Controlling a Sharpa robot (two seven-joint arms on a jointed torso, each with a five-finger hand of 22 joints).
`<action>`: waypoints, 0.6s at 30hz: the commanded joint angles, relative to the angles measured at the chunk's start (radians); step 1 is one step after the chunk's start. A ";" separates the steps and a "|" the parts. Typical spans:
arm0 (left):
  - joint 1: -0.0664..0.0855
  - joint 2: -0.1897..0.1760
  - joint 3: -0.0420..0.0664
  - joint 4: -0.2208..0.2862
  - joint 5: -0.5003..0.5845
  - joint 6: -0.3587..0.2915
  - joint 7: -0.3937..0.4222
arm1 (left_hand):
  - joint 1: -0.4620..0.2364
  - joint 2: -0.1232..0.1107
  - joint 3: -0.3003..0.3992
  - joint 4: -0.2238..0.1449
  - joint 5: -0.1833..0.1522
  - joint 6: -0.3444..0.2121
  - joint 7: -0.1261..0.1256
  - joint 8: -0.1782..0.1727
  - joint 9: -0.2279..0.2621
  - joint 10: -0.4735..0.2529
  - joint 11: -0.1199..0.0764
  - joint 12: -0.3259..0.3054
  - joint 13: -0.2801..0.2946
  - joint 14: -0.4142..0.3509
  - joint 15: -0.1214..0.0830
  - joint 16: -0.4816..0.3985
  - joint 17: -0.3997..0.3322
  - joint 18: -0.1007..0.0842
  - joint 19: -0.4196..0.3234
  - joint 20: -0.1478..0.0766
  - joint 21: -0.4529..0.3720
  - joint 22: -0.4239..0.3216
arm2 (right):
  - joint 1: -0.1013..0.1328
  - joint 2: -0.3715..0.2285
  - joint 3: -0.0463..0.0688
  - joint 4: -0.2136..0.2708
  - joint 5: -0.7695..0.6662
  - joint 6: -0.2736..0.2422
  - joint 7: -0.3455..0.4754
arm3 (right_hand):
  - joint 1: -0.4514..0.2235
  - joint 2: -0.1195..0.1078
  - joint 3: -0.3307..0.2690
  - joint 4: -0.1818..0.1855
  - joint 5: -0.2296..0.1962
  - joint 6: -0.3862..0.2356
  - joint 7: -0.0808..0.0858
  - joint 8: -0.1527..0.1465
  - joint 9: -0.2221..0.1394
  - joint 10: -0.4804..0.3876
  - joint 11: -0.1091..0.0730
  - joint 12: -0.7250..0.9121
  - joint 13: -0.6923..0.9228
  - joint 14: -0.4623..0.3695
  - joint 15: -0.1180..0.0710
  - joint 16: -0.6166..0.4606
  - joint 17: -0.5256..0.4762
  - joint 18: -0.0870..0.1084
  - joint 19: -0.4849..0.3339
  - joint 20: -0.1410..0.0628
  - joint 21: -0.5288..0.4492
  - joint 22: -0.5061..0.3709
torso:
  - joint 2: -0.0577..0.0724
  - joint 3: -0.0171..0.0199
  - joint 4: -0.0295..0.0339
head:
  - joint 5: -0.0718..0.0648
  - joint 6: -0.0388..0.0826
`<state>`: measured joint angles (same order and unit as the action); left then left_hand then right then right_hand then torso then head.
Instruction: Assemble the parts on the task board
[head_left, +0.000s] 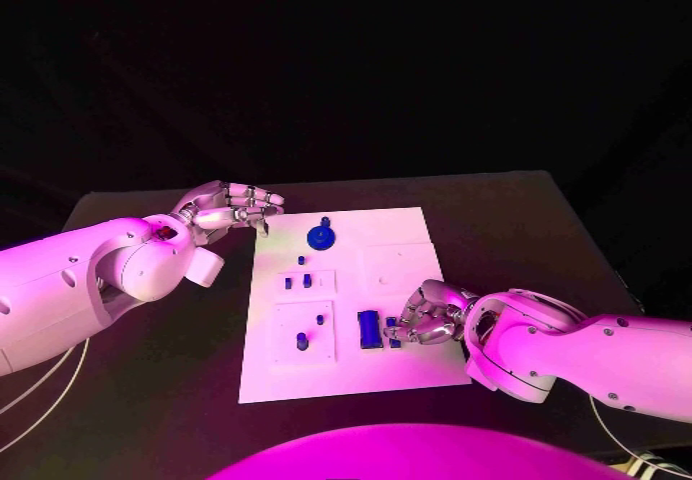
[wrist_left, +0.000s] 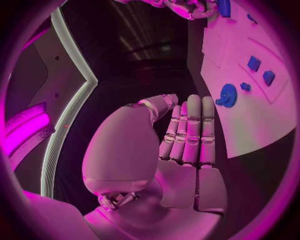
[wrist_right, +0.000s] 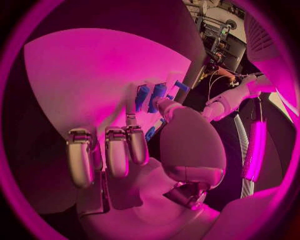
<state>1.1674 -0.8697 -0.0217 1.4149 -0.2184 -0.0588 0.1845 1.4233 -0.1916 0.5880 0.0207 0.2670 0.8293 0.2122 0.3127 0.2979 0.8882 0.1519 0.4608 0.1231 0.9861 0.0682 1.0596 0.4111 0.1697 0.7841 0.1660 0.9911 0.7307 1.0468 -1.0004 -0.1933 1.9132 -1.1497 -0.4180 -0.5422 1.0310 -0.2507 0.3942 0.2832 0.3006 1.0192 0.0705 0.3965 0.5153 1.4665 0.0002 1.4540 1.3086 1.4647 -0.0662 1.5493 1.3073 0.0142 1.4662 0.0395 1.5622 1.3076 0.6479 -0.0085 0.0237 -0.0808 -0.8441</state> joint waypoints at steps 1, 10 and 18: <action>0.001 0.001 0.001 0.002 0.004 0.015 0.002 | -0.010 -0.001 -0.001 0.006 0.007 -0.004 0.010 0.001 0.001 -0.008 0.002 0.006 -0.001 0.003 0.006 -0.004 -0.001 0.015 -0.003 0.003 -0.003 -0.002 | -0.002 0.002 0.000 0.004 -0.005 0.017 0.020 | -0.021 0.004 -0.034 0.006 0.004 0.004 -0.001 -0.005 0.002 0.056 -0.005 -0.003 0.200 0.095 -0.003 0.002 0.211 -0.011 0.099 -0.001 -0.008 0.259 | 0.000 0.0002 -0.0001 | 0.001 0.001; 0.001 0.001 0.001 0.002 0.004 0.015 0.001 | -0.010 -0.001 -0.001 0.006 0.007 -0.004 0.010 0.001 0.001 -0.008 0.002 0.006 -0.001 0.003 0.006 -0.004 -0.001 0.015 -0.003 0.003 -0.003 -0.002 | -0.002 -0.001 0.000 0.003 -0.008 0.023 0.027 | -0.010 0.016 -0.053 -0.001 0.005 0.003 -0.001 -0.006 0.003 0.056 -0.006 -0.003 0.200 0.095 -0.003 0.001 0.211 -0.011 0.100 -0.002 -0.008 0.259 | 0.000 0.0004 -0.0010 | 0.001 0.002; 0.001 0.001 0.001 0.001 0.004 0.014 -0.001 | -0.011 0.000 -0.001 0.007 0.007 -0.004 0.009 0.001 0.001 -0.009 0.002 0.007 -0.002 0.003 0.006 -0.004 -0.001 0.015 -0.003 0.003 -0.004 -0.003 | -0.002 -0.010 0.000 0.000 -0.011 0.059 0.047 | 0.134 0.035 -0.061 -0.049 -0.141 0.003 0.001 -0.014 0.002 0.055 -0.004 -0.005 0.200 0.095 -0.002 0.001 0.210 -0.010 0.099 0.000 -0.009 0.258 | 0.001 0.0013 0.0000 | 0.001 0.001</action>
<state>1.1674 -0.8699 -0.0218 1.4141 -0.2184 -0.0583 0.1811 1.4233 -0.1916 0.5880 0.0207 0.2670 0.8293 0.2122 0.3127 0.2977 0.8846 0.1555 0.4608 0.1222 0.9861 0.0682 1.0596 0.4112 0.1698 0.7841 0.1660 0.9911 0.7298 1.0465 -1.0091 -0.1935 1.9128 -1.1508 -0.4013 -0.5254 1.1590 -0.2158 0.3316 0.2380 0.1662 1.0199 0.0698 0.3866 0.5182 1.4665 0.0002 1.4539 1.3086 1.4647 -0.0662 1.5493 1.3081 0.0143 1.4662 0.0395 1.5567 1.3074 0.6480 -0.0078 0.0231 -0.0800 -0.8431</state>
